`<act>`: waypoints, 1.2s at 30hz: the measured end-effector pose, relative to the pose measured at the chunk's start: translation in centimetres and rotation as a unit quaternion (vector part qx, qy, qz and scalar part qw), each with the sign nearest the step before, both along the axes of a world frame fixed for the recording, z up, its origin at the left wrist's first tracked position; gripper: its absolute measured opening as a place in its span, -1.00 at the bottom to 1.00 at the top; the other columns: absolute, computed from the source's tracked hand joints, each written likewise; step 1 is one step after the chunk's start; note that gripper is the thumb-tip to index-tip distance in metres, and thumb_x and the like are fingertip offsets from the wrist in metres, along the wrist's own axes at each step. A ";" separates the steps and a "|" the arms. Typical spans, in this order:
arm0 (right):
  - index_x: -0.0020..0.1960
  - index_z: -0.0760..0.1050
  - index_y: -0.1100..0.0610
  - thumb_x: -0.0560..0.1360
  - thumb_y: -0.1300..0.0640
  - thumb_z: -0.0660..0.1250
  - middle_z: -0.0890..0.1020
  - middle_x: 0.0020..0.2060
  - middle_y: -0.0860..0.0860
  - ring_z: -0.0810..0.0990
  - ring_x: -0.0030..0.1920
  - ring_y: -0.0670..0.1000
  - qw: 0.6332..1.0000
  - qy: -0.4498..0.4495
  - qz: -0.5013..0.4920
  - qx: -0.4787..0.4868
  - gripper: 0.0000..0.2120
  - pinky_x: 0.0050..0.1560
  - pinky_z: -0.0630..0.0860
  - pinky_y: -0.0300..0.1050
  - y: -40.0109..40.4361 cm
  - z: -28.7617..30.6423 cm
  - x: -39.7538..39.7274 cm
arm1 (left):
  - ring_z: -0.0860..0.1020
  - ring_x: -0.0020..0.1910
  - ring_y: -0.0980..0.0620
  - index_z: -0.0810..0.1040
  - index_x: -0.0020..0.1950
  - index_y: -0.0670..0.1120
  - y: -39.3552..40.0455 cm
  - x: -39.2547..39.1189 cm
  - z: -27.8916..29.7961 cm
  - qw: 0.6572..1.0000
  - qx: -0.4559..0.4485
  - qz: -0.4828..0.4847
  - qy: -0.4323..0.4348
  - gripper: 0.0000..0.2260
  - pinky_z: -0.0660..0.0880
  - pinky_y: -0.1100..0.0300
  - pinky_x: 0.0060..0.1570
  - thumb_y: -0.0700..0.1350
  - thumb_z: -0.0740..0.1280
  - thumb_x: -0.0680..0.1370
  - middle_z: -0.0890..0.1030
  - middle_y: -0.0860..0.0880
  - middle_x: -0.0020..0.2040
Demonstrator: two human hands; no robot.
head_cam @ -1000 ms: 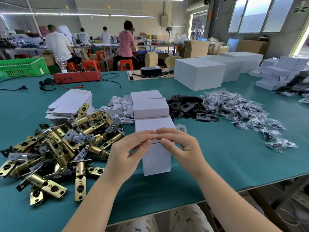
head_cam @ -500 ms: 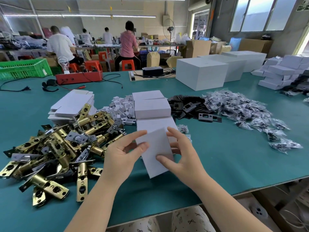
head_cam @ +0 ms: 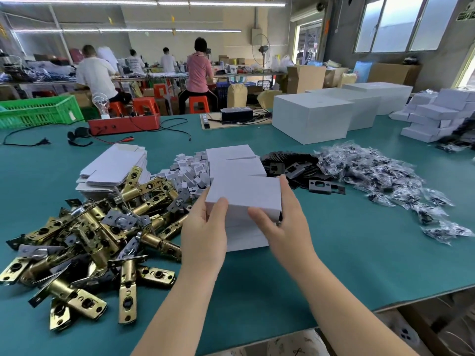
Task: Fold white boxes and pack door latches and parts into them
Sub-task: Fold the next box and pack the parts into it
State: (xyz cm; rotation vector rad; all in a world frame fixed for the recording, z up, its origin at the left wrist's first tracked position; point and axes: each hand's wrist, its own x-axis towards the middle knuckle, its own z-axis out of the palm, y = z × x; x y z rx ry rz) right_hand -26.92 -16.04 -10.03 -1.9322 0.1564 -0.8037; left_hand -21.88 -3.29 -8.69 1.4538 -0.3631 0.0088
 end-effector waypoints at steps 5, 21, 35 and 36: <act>0.44 0.13 -0.30 0.29 -0.36 0.31 0.34 -0.27 -0.33 0.40 -0.24 -0.32 0.996 0.032 -0.010 0.088 -0.23 -0.23 0.35 -0.45 -1.6 -0.9 1.1 | 0.46 0.26 -0.05 0.36 0.47 0.09 -0.4 0.1 -0.4 0.990 0.132 -0.008 -0.049 -0.49 0.41 -0.13 0.29 0.13 0.10 0.52 0.54 -0.05 0.21; 0.23 0.23 -0.41 0.58 -0.03 0.25 0.44 -0.10 -0.66 0.37 -0.05 -0.63 0.980 0.057 0.063 0.181 -0.64 -0.09 0.33 -0.62 -2.0 -1.3 2.8 | 0.41 0.31 0.19 0.17 0.54 0.11 -0.3 -0.1 -1.0 0.986 0.157 -0.050 -0.002 -0.42 0.36 0.04 0.36 0.01 0.26 0.54 0.48 0.17 0.30; 0.30 0.40 -0.36 0.40 -0.41 0.04 0.53 0.24 -0.29 0.48 0.22 -0.28 0.960 0.012 0.094 0.265 -0.49 0.25 0.35 -0.07 -1.6 -2.3 3.1 | 0.52 0.13 0.24 0.50 0.28 0.10 1.5 2.4 1.6 0.990 0.129 -0.023 0.047 -0.74 0.44 0.17 0.13 0.04 0.19 0.62 0.59 0.19 0.13; 0.27 0.43 -0.35 0.39 -0.42 0.05 0.56 0.21 -0.29 0.51 0.17 -0.30 0.958 0.007 0.090 0.271 -0.49 0.18 0.36 -0.12 -1.5 -2.2 3.1 | 0.52 0.07 0.27 0.50 0.29 0.04 1.8 3.7 2.5 0.988 0.152 0.028 0.024 -0.74 0.44 0.21 0.03 0.00 0.21 0.62 0.58 0.18 0.08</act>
